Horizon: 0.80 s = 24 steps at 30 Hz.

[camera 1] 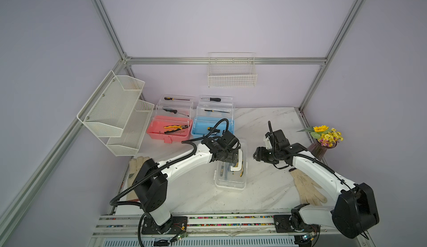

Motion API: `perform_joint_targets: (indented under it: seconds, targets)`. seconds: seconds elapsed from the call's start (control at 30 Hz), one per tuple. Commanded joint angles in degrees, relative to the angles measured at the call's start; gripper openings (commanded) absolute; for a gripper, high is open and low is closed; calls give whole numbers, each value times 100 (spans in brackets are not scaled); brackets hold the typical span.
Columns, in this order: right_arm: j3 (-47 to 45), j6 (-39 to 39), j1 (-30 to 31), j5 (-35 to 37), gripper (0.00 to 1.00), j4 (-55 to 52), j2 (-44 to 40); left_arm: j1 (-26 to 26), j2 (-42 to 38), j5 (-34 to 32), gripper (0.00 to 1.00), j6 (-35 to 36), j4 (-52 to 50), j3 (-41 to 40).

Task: Close toolboxes
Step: Fasten the toolbox latch on the toolbox.

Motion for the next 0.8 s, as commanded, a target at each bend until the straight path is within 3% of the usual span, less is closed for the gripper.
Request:
perform_joint_targets:
  seconds: [0.0,0.43,0.63,0.77]
  targets:
    - [-131,-23,-63,-434,69,225,-105,84,5,134,100,-51,266,-214]
    - [-670,386,-131,-1453,72,1187,-139,763,-771,816,97,-357,1122,-1659]
    - [-1283,941,-130,-2113,74,2361,-228,1232,-1282,1251,91,-558,1766,-2532]
    - [-1660,1199,-105,-2167,76,2941,-402,1561,-1436,1593,88,-681,2209,-3042]
